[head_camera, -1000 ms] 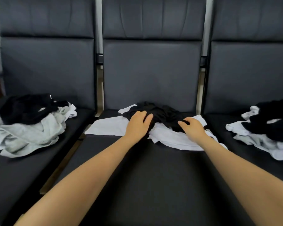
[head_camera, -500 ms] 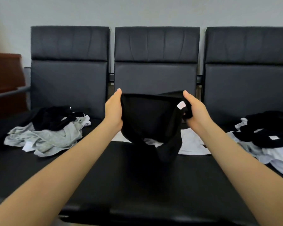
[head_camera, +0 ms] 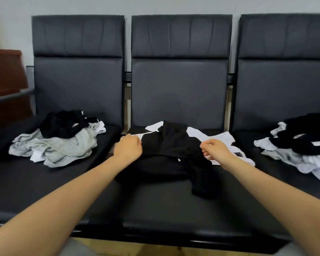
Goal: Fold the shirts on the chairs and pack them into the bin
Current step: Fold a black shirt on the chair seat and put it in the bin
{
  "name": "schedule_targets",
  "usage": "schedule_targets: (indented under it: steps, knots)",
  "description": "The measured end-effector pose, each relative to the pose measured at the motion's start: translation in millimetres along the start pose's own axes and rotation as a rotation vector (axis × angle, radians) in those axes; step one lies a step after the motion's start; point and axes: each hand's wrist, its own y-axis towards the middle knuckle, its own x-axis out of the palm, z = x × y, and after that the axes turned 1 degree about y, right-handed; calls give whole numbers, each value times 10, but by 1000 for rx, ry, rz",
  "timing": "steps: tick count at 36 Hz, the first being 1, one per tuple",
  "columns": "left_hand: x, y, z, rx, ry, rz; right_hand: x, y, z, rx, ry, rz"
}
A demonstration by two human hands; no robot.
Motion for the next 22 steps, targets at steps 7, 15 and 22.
schedule_targets:
  steps: [7, 15, 22]
  knots:
    - [226, -28, 676, 547, -170, -148, -45, -385, 68, -154, -466, -196]
    - [498, 4, 825, 452, -274, -329, 51, -570, 94, -221, -895, -312]
    - [135, 149, 867, -120, -1125, -297, -142, -294, 77, -132, -354, -256]
